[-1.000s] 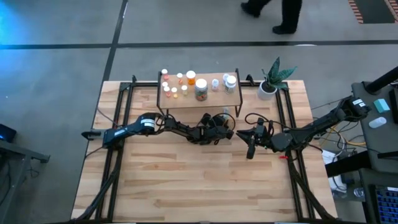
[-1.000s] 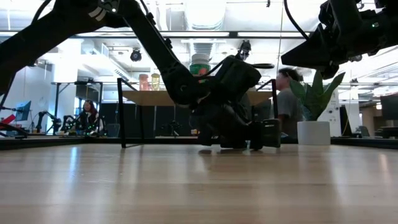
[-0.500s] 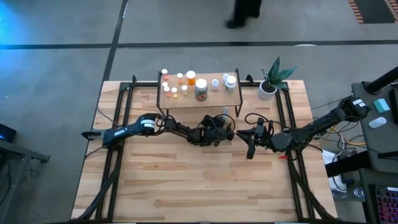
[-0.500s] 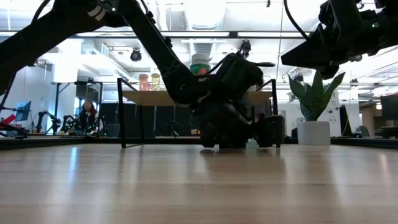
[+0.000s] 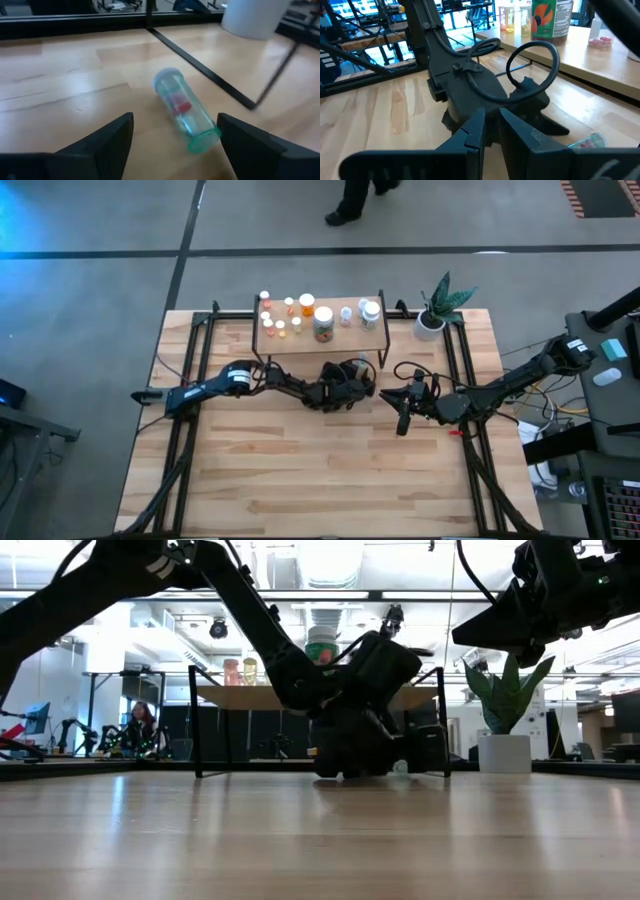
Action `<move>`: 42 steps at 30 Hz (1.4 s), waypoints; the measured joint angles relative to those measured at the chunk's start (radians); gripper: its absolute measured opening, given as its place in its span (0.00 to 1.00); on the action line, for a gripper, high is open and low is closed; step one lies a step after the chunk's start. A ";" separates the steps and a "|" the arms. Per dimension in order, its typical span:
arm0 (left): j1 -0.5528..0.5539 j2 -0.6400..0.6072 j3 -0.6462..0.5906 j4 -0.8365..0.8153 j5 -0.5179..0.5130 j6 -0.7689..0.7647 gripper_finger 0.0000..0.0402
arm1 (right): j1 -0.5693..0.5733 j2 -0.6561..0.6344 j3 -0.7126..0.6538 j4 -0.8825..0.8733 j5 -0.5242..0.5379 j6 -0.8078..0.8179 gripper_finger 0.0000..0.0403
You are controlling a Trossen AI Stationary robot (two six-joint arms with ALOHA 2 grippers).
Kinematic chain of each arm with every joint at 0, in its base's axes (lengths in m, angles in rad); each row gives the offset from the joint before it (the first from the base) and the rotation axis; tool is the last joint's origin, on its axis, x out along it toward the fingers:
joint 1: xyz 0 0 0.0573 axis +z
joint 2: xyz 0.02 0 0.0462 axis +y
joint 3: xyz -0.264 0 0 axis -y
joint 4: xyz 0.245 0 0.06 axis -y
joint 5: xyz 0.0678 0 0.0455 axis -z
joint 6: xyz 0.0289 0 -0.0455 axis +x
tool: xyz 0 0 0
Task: Pick and place medicine bottles onto shelf by color
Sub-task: Put the blue pill bottle on the shelf
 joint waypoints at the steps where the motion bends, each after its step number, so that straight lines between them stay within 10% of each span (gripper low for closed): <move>1: 0.004 0.000 0.000 0.001 0.001 -0.011 0.68 | 0.000 0.000 0.000 0.000 0.000 0.000 0.11; 42: 0.018 -0.001 -0.015 -0.077 -0.022 0.024 0.42 | 0.000 0.001 0.000 -0.024 0.000 0.003 0.11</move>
